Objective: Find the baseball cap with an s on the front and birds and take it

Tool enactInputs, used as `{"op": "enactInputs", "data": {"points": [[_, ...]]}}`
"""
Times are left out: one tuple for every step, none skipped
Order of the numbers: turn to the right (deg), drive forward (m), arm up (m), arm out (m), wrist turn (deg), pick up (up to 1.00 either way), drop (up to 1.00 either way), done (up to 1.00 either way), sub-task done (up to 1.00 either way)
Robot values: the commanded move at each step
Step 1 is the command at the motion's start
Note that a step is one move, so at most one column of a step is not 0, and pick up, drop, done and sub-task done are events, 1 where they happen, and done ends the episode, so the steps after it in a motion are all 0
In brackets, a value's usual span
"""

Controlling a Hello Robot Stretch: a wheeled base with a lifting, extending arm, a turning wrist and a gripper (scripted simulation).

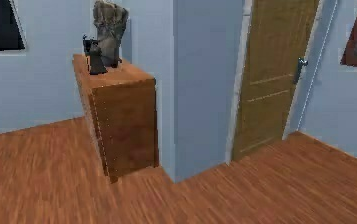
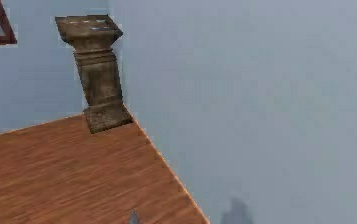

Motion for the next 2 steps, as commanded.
{"op": "enactInputs", "data": {"points": [[-45.0, 0.0, 0.0, 0.0, 0.0, 0.0, 0.0, 0.0, 0.0], [-24.0, 0.0, 0.0, 0.0, 0.0, 0.0, 0.0, 0.0, 0.0]]}}
